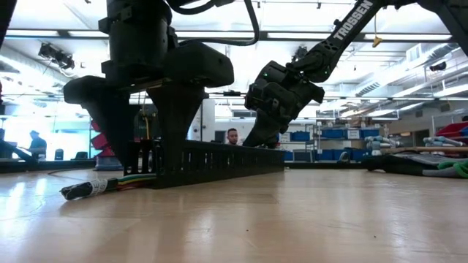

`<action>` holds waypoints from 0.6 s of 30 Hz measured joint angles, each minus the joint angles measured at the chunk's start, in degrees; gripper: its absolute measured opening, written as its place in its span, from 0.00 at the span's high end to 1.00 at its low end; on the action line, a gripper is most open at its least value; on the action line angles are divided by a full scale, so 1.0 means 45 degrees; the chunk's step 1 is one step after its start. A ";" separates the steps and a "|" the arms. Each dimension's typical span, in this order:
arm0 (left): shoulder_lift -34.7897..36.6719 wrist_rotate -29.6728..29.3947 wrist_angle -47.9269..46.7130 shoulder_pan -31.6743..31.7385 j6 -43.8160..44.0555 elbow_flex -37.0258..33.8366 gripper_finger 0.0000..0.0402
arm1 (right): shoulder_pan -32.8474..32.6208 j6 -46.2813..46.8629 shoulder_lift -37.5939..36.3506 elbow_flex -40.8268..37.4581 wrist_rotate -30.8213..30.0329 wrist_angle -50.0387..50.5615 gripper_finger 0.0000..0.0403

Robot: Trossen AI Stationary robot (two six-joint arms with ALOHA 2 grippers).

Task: Ziptie cables
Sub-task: Insert the black cover of the black cable duct

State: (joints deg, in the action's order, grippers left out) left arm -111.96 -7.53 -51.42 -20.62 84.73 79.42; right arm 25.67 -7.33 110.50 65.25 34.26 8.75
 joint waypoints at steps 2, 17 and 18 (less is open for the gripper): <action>0.0000 0.0006 0.0006 0.0000 -0.0108 0.0000 0.29 | 0.0000 0.0004 0.0000 0.0000 0.0000 0.0007 1.00; 0.0000 -0.0118 0.0194 0.0000 -0.0123 0.0000 0.34 | -0.1242 -0.0068 -0.0019 0.0010 -0.0295 0.0055 1.00; 0.0000 -0.0120 0.0194 0.0000 -0.0123 0.0000 0.34 | -0.1261 -0.0068 -0.0019 0.0010 -0.0288 0.0018 1.00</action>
State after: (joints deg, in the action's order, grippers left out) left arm -111.96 -8.08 -50.54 -20.62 84.18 79.42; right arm 20.00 -7.64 110.41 65.30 32.96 8.83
